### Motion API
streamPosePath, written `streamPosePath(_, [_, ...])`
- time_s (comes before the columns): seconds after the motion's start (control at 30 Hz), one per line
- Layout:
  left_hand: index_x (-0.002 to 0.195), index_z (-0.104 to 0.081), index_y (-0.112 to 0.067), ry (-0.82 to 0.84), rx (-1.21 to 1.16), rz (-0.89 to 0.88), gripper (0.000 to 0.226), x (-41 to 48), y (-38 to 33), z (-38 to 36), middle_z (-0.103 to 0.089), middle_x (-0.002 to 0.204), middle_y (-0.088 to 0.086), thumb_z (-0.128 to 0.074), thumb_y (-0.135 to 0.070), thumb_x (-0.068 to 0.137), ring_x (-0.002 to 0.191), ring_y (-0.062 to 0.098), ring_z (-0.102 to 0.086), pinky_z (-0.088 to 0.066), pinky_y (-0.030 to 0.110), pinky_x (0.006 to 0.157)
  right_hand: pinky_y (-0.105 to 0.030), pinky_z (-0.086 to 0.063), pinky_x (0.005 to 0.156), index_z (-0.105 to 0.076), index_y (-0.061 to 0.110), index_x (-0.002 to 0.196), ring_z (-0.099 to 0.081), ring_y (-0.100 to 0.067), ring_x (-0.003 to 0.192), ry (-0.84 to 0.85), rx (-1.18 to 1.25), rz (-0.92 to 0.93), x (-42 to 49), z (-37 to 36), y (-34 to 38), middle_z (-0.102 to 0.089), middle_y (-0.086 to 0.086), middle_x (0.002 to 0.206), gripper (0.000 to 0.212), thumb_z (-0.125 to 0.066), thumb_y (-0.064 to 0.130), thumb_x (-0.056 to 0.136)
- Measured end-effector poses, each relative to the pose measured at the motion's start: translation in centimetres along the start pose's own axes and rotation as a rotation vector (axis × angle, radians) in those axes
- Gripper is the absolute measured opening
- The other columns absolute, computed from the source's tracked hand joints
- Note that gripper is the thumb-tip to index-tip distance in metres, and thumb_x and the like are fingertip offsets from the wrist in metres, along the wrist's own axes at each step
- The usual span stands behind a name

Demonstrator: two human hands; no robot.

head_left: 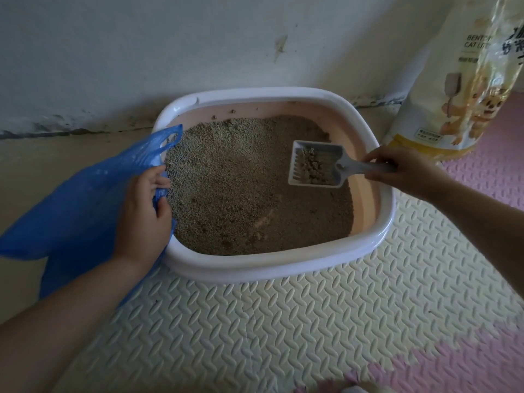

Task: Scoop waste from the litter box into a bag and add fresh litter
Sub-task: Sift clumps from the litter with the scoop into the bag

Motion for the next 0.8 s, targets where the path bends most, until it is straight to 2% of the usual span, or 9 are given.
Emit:
streamPosePath(0.07, [0.126, -0.045, -0.019, 0.001, -0.002, 0.004, 0.048, 0.0, -0.1, -0.1, -0.047, 0.108, -0.009, -0.047, 0.011, 0.088, 0.114, 0.018, -0.051, -0.042, 0.031, 0.100, -0.023, -0.038, 0.068, -0.067, 0.025, 0.103, -0.054, -0.021, 0.082, 0.000, -0.099, 0.055, 0.4, 0.5, -0.2, -0.057, 0.002, 0.086, 0.027, -0.076, 0.024, 0.078])
streamPosePath(0.13, [0.128, -0.045, -0.011, -0.003, -0.002, 0.011, 0.046, 0.0, -0.1, -0.2, -0.046, 0.105, -0.013, -0.046, 0.012, 0.088, 0.114, 0.017, -0.051, -0.040, 0.028, 0.101, -0.033, -0.040, 0.076, -0.070, 0.024, 0.103, -0.050, -0.021, 0.088, -0.009, -0.183, 0.119, 0.9, 0.7, 0.0, -0.053, 0.001, 0.092, 0.029, -0.076, 0.029, 0.075])
streamPosePath(0.27, [0.128, -0.045, -0.009, -0.009, 0.010, 0.004, 0.046, 0.0, 0.0, 0.0, -0.047, 0.106, -0.011, -0.046, 0.012, 0.087, 0.113, 0.018, -0.051, -0.041, 0.032, 0.101, -0.040, -0.043, 0.083, -0.071, 0.028, 0.102, -0.051, -0.022, 0.090, 0.067, -0.292, 0.218, 1.8, 0.2, 1.5, -0.055, 0.007, 0.090, 0.030, -0.076, 0.034, 0.074])
streamPosePath(0.37, [0.128, -0.045, -0.008, -0.020, 0.016, 0.014, 0.046, 0.0, 0.0, 0.0, -0.047, 0.111, -0.001, -0.047, 0.013, 0.087, 0.112, 0.017, -0.051, -0.042, 0.035, 0.102, -0.035, -0.042, 0.081, -0.071, 0.027, 0.101, -0.050, -0.018, 0.091, 0.152, -0.363, 0.307, 1.9, -1.3, 3.7, -0.059, 0.005, 0.093, 0.028, -0.077, 0.032, 0.074])
streamPosePath(0.5, [0.128, -0.046, -0.009, -0.028, 0.016, 0.032, 0.046, 0.0, 0.0, 0.1, -0.048, 0.114, 0.000, -0.047, 0.012, 0.088, 0.112, 0.015, -0.051, -0.042, 0.032, 0.101, -0.030, -0.038, 0.076, -0.070, 0.029, 0.102, -0.041, -0.010, 0.088, 0.273, -0.379, 0.390, 1.8, -4.7, 7.3, -0.048, 0.011, 0.088, 0.026, -0.074, 0.028, 0.077])
streamPosePath(0.67, [0.128, -0.046, -0.008, -0.041, 0.020, 0.022, 0.046, -0.1, 0.0, 0.1, -0.048, 0.113, -0.001, -0.047, 0.012, 0.087, 0.112, 0.013, -0.051, -0.042, 0.031, 0.101, -0.026, -0.033, 0.072, -0.070, 0.031, 0.103, -0.034, -0.006, 0.091, 0.298, -0.386, 0.426, 2.1, -7.3, 11.3, -0.044, 0.011, 0.091, 0.025, -0.072, 0.031, 0.079])
streamPosePath(0.8, [0.128, -0.046, -0.007, -0.049, -0.003, 0.013, 0.046, 0.0, 0.1, 0.1, -0.047, 0.112, -0.002, -0.046, 0.013, 0.086, 0.111, 0.016, -0.053, -0.043, 0.034, 0.101, -0.027, -0.034, 0.071, -0.069, 0.033, 0.109, -0.045, -0.014, 0.098, 0.298, -0.312, 0.414, 1.5, -9.3, 13.2, -0.047, 0.004, 0.093, 0.030, -0.072, 0.030, 0.079])
Point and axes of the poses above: each hand's wrist, its own x-axis towards the middle knuckle, its own z-axis out of the back of the hand, y = z × x, the point moved 8 cm from there along x, towards the middle knuckle
